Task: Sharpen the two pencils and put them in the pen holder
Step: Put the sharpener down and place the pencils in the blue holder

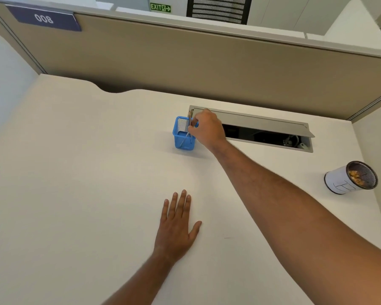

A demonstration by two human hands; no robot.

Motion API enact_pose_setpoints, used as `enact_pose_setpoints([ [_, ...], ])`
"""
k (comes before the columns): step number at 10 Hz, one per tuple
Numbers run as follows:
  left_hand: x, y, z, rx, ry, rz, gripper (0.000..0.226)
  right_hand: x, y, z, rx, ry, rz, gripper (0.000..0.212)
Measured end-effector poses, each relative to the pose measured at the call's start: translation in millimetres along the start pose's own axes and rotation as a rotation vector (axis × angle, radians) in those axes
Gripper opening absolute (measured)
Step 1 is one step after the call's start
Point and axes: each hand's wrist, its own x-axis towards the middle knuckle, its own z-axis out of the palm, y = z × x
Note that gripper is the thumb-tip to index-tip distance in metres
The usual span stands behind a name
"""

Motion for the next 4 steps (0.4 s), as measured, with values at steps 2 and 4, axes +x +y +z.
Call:
enact_pose_setpoints([
  [2,-0.7,0.2,0.3,0.005,0.005,-0.001,0.081,4.5,-3.4,11.5,-0.133,-0.018,-0.020,0.017],
  [4,-0.5,0.9,-0.7,-0.029,0.033,0.002,0.081,0.0,3.8,11.4,-0.025,0.045,-0.023,0.014],
])
